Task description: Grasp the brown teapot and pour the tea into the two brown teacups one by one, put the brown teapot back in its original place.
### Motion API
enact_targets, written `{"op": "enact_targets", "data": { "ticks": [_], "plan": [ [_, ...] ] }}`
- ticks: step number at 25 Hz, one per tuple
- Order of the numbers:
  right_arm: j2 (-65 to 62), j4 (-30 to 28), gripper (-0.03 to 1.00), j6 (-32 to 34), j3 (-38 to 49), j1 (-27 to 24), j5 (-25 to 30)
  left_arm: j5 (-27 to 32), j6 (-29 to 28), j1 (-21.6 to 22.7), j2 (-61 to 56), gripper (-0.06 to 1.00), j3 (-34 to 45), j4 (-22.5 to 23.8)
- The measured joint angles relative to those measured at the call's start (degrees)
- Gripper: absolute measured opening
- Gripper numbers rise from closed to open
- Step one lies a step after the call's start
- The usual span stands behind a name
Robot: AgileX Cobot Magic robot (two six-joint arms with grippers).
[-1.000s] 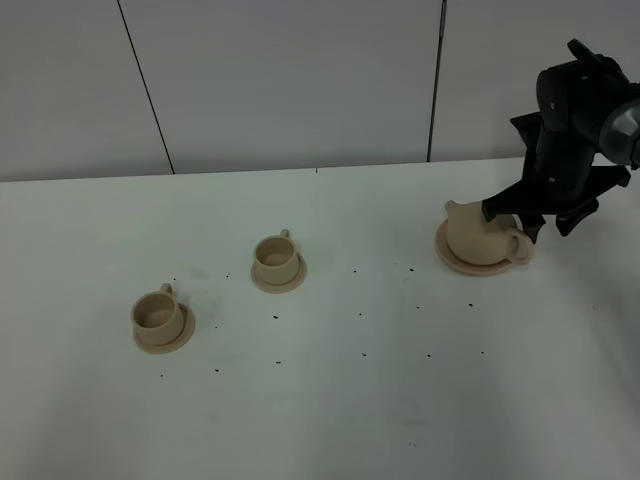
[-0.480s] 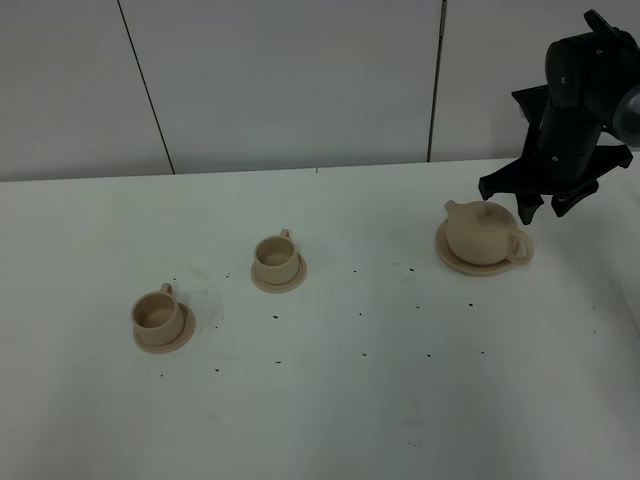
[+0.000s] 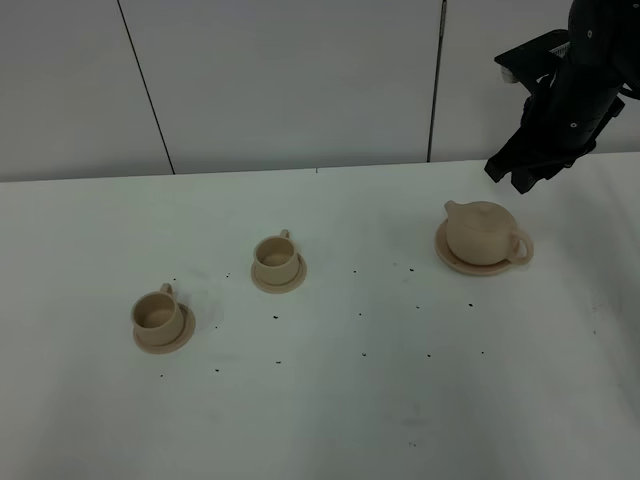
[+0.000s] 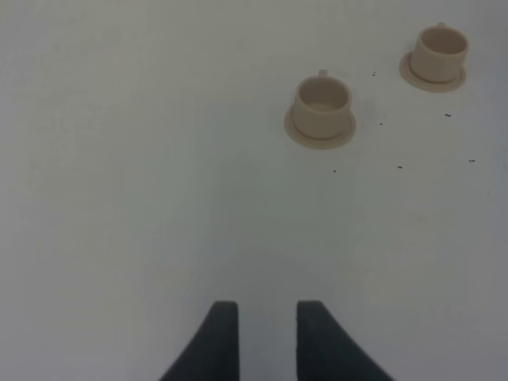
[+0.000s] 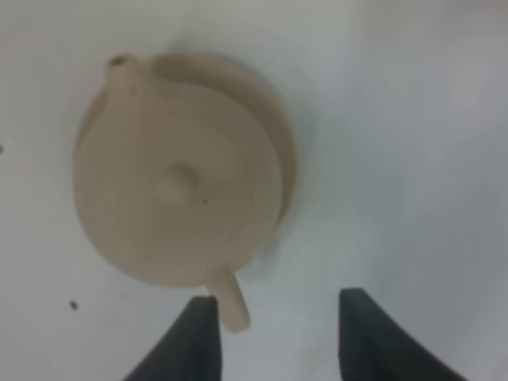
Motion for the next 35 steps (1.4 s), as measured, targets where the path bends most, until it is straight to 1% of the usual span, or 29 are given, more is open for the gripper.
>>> {"op": "enact_targets", "data": {
  "ticks": [3, 7, 14, 18, 25, 35],
  "plan": [
    [0.00, 1.37, 0.34, -4.89, 0.05, 0.00, 0.06, 0.00, 0.00, 0.00, 0.00, 0.25, 0.00, 0.00],
    [0.00, 3.78, 0.34, -8.35, 0.11, 0.00, 0.06, 0.00, 0.00, 0.00, 0.00, 0.25, 0.00, 0.00],
    [0.75, 2.05, 0.34, -7.93, 0.12, 0.00, 0.18, 0.00, 0.00, 0.00, 0.00, 0.25, 0.00, 0.00],
    [2.00, 2.05, 0.34, -7.87, 1.20, 0.00, 0.12, 0.00, 0.00, 0.00, 0.00, 0.25, 0.00, 0.00],
    [2.76, 1.88, 0.40, -8.67, 5.86, 0.00, 0.19, 0.00, 0.00, 0.00, 0.00, 0.25, 0.00, 0.00],
    [2.81, 2.04, 0.40, -13.88, 6.00, 0.00, 0.13, 0.00, 0.00, 0.00, 0.00, 0.25, 0.00, 0.00]
  ]
}}
